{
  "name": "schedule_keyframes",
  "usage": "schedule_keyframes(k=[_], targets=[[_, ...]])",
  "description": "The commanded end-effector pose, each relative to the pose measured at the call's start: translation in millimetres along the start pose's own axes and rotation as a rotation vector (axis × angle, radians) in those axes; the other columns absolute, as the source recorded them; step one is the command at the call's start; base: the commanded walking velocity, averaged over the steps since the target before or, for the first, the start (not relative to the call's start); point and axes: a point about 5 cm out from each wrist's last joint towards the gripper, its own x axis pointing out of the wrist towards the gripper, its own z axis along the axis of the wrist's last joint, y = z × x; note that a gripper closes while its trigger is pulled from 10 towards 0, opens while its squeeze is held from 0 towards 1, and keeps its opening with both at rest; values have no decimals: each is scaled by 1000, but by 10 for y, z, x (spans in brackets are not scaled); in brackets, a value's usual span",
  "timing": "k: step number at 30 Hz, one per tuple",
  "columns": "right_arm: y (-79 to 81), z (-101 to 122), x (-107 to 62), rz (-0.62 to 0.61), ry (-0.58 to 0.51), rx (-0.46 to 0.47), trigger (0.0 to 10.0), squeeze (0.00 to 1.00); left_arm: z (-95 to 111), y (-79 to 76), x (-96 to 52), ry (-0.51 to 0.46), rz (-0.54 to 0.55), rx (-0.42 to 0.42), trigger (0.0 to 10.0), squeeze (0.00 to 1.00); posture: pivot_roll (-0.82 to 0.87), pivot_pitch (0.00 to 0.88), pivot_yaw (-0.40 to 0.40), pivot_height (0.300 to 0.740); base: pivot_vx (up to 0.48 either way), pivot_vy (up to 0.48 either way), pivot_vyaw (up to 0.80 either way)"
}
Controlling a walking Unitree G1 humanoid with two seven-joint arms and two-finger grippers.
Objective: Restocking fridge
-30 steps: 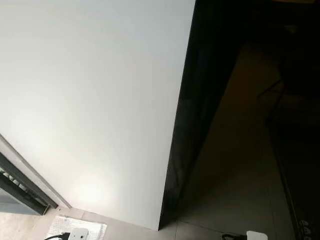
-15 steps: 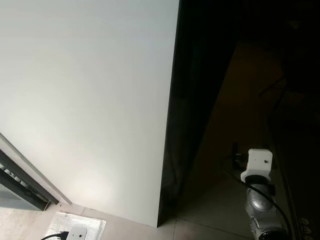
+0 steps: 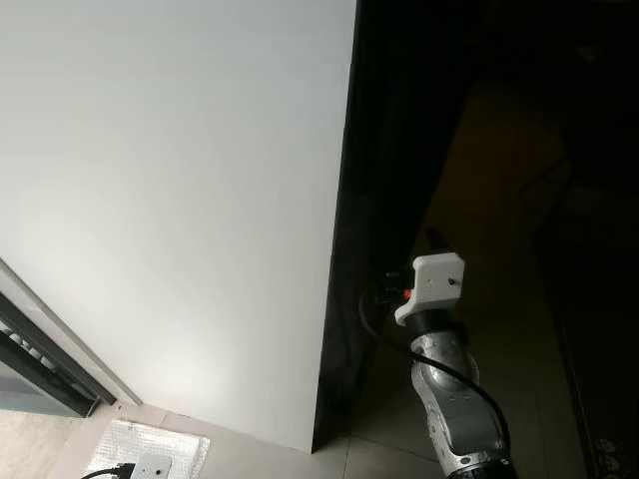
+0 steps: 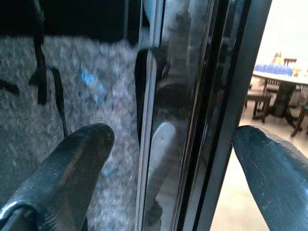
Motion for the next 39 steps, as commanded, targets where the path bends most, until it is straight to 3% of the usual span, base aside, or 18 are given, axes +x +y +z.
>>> schedule_keyframes(k=[1, 8, 13, 18, 29, 39], targets=[[-42, -48, -9, -26, 36, -12, 10000, 0, -41, 30, -6, 12, 13, 0, 10000, 0, -120, 9, -19, 740, 0, 0, 0], [-262, -171, 124, -119, 149, -50, 10000, 0, -16, -33, -1, 9, 7, -8, 10000, 0, -129, 9, -14, 740, 0, 0, 0], [-284, -206, 214, -100, 170, -55, 10000, 0, 11, -86, 4, 4, -1, -10, 10000, 0, -131, 12, -7, 740, 0, 0, 0], [-165, -254, 239, -19, 194, 5, 10000, 0, 38, -103, 7, -3, -3, -9, 10000, 0, -122, 16, -10, 740, 0, 0, 0], [-53, -340, 241, 28, 224, 1, 10000, 0, 79, -126, 13, -5, -4, -16, 10000, 0, -127, 6, -10, 740, 0, 0, 0], [13, -289, 367, 125, 200, -34, 10000, 0, 103, -102, 15, -16, -5, -14, 10000, 0, -139, 0, -4, 740, 0, 0, 0]])
